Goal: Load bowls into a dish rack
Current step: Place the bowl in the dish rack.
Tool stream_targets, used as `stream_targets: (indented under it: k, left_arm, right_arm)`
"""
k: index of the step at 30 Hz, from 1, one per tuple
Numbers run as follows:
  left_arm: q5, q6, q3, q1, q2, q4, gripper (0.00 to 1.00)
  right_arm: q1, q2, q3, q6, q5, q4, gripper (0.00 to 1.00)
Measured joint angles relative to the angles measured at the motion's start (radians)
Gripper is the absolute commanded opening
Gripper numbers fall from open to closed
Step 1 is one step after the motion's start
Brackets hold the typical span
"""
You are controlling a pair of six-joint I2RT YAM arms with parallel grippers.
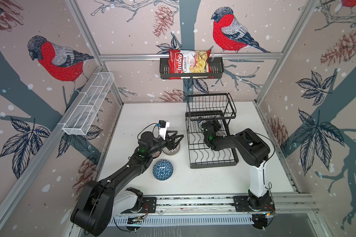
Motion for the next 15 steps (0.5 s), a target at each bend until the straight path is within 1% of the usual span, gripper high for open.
stream_targets:
  k: [2, 6, 13, 15]
  left_arm:
    - [0.0, 0.0, 0.0, 0.0, -0.001, 0.0, 0.64]
    - [0.0, 0.0, -0.001, 0.0, -0.004, 0.0, 0.64]
    - [-0.003, 0.0, -0.003, 0.0, -0.004, -0.002, 0.64]
    - [-0.003, 0.0, -0.003, 0.0, -0.004, -0.001, 0.64]
  right_arm:
    - [-0.001, 0.001, 0.001, 0.001, 0.0, 0.0, 0.83]
    - [-0.002, 0.002, 0.003, 0.003, 0.0, 0.017, 0.92]
    - [-0.006, 0.006, 0.017, 0.034, -0.013, 0.026, 0.99]
    - [-0.006, 0.011, 0.023, 0.064, -0.023, 0.03, 1.0]
